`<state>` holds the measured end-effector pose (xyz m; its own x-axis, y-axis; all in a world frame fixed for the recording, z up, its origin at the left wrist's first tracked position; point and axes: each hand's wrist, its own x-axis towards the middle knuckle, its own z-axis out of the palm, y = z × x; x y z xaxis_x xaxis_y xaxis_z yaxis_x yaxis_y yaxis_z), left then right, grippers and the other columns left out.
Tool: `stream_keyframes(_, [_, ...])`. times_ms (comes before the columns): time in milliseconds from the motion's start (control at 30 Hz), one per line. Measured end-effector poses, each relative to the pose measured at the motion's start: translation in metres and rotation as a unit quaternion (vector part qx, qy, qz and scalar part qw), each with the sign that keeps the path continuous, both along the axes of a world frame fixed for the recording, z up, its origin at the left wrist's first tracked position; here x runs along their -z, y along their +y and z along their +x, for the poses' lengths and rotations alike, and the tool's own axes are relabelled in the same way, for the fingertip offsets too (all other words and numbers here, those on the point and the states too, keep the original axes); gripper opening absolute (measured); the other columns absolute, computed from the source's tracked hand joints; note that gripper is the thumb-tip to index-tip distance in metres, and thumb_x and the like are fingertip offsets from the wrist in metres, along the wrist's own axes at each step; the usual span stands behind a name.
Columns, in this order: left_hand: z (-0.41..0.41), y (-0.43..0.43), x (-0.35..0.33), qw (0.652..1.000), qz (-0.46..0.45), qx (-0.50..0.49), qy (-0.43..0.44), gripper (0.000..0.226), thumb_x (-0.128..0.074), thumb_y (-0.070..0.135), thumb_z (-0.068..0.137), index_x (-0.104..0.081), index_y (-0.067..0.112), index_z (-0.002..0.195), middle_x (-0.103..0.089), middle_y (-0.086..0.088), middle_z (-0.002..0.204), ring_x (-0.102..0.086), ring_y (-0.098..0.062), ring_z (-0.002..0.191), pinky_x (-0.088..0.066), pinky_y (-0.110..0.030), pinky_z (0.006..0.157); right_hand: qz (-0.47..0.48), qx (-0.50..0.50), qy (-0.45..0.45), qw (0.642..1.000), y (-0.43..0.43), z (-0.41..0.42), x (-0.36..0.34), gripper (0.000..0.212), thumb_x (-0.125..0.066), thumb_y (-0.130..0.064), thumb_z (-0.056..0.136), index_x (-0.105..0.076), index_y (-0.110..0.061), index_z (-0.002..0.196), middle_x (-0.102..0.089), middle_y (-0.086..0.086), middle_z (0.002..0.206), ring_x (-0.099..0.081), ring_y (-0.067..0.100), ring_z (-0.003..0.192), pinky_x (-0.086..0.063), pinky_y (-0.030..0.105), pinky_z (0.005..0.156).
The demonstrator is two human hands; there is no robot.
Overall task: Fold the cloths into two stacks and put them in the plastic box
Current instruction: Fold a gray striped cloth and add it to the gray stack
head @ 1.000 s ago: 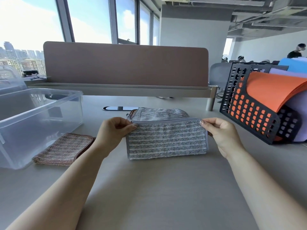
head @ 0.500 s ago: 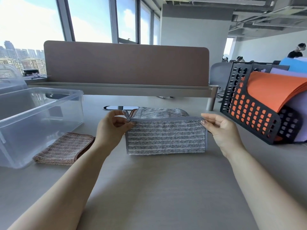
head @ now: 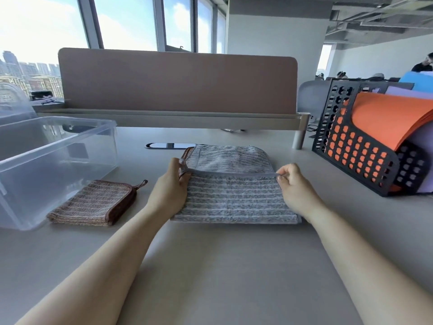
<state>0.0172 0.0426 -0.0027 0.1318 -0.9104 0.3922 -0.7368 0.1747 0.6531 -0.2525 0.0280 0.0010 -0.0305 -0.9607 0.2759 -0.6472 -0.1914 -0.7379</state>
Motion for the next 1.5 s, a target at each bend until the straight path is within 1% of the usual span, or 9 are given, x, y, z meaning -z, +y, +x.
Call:
stream_keyframes(167, [-0.001,0.000,0.012,0.993,0.059,-0.037,-0.091,0.024,-0.043,0.031,0.097,-0.038,0.012,0.111,-0.063,-0.021,0.098,-0.059,-0.036,0.085,-0.048,-0.041,0.072,0.036,0.038,0.229,0.972,0.001,0.005,0.014,0.005,-0.032,-0.016,0.098,-0.034,-0.019,0.095,-0.055,0.006,0.079,-0.049,0.021,0.063,-0.032,0.031,0.051])
stream_keyframes(300, [0.003,-0.002,0.011,0.985,0.086,-0.089,-0.123,0.032,-0.047,0.042,0.093,-0.048,0.011,0.100,-0.058,-0.007,0.088,-0.059,-0.032,0.087,-0.045,-0.036,0.068,-0.031,0.098,0.351,0.931,0.006,0.013,0.009,0.017,-0.035,-0.023,0.098,-0.042,-0.017,0.113,-0.056,0.007,0.115,-0.057,0.029,0.091,-0.039,0.032,0.067])
stream_keyframes(400, [0.007,-0.004,0.007,0.983,0.115,-0.083,-0.116,0.043,-0.048,0.049,0.090,-0.049,0.013,0.068,-0.057,-0.006,0.070,-0.054,-0.029,0.073,-0.039,-0.031,0.058,-0.179,0.017,0.307,0.935,0.011,0.025,0.005,0.036,-0.038,-0.029,0.097,-0.051,-0.017,0.128,-0.053,0.003,0.132,-0.049,0.026,0.120,-0.039,0.037,0.095])
stream_keyframes(500, [0.006,-0.002,0.004,0.980,0.133,-0.077,-0.127,0.040,-0.045,0.043,0.093,-0.049,0.013,0.067,-0.054,-0.005,0.067,-0.053,-0.027,0.069,-0.037,-0.029,0.056,-0.095,-0.204,0.279,0.934,0.024,0.053,0.007,0.049,-0.026,-0.038,0.100,-0.028,-0.026,0.147,-0.023,-0.016,0.153,-0.014,0.007,0.144,-0.011,0.033,0.119])
stream_keyframes(633, [0.003,0.000,0.003,0.976,0.114,-0.084,-0.168,0.029,-0.033,0.036,0.097,-0.052,0.014,0.098,-0.056,-0.005,0.086,-0.053,-0.027,0.078,-0.044,-0.032,0.067,0.062,-0.239,0.418,0.874,0.026,0.069,0.021,0.057,-0.013,-0.050,0.099,0.001,-0.033,0.151,0.009,-0.017,0.158,0.015,0.006,0.145,0.007,0.036,0.119])
stream_keyframes(967, [0.006,0.005,-0.016,0.960,0.109,-0.104,-0.236,0.036,-0.036,0.046,0.097,-0.057,0.018,0.105,-0.065,-0.006,0.100,-0.057,-0.027,0.085,-0.042,-0.031,0.066,0.089,-0.204,0.403,0.888,0.027,0.061,0.019,0.058,-0.014,-0.050,0.099,-0.001,-0.029,0.152,0.007,-0.015,0.159,0.011,0.006,0.145,0.007,0.036,0.119])
stream_keyframes(1133, [-0.006,0.011,-0.048,0.966,0.139,-0.061,-0.208,0.032,-0.048,0.038,0.087,-0.061,0.012,0.102,-0.061,-0.009,0.087,-0.056,-0.028,0.077,-0.047,-0.030,0.066,0.013,-0.135,0.081,0.987,0.024,0.055,-0.004,0.043,-0.030,-0.037,0.101,-0.051,-0.017,0.133,-0.050,-0.001,0.141,-0.042,0.017,0.131,-0.030,0.033,0.108])
stream_keyframes(1267, [-0.043,0.016,-0.069,0.977,0.096,0.038,-0.185,0.032,-0.057,0.025,0.081,-0.056,0.007,0.108,-0.064,-0.007,0.096,-0.054,-0.021,0.078,-0.046,-0.031,0.068,0.105,-0.091,-0.255,0.957,0.021,0.039,-0.022,0.033,-0.042,-0.030,0.098,-0.063,-0.006,0.094,-0.066,0.013,0.091,-0.062,0.021,0.075,-0.050,0.029,0.065])
stream_keyframes(1500, [-0.108,0.029,-0.042,0.961,0.026,0.237,-0.139,0.058,-0.069,0.027,0.079,-0.042,0.012,0.129,-0.063,-0.004,0.119,-0.061,-0.023,0.100,-0.051,-0.039,0.085,0.157,-0.084,-0.344,0.922,0.014,0.019,-0.023,0.024,-0.063,-0.031,0.088,-0.062,-0.009,0.081,-0.062,0.006,0.063,-0.064,0.017,0.049,-0.053,0.024,0.048])
